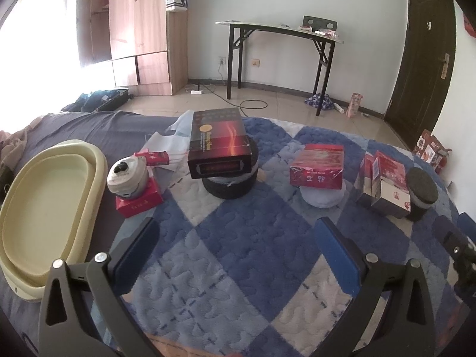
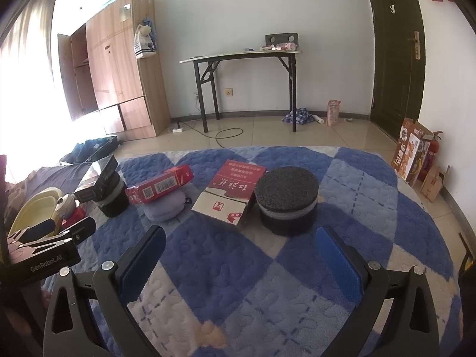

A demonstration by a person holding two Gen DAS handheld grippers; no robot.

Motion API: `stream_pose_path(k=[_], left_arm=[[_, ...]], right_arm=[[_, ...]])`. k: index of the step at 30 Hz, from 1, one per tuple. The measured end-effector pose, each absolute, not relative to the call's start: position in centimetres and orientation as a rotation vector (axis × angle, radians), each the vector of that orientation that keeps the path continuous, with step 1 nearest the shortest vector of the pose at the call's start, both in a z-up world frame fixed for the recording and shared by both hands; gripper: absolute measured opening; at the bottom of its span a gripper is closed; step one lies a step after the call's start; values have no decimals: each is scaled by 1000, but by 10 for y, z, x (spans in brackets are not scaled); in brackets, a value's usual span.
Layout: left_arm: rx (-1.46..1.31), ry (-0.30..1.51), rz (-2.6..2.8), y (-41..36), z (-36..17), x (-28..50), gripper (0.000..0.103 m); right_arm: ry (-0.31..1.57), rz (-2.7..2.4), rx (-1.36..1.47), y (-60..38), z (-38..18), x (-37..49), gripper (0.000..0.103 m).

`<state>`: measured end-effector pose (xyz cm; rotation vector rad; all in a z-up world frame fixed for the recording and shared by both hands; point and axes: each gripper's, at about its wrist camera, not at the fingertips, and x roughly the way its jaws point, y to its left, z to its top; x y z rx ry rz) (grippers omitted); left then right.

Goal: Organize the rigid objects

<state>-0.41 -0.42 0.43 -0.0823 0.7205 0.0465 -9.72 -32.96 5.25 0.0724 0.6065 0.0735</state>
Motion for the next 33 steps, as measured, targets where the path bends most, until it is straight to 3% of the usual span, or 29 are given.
stream_pose_path(k=[33], left_arm=[[-74, 722, 43, -7, 3, -5, 103]], right_arm=[[610, 70, 82, -332, 52, -96, 103]])
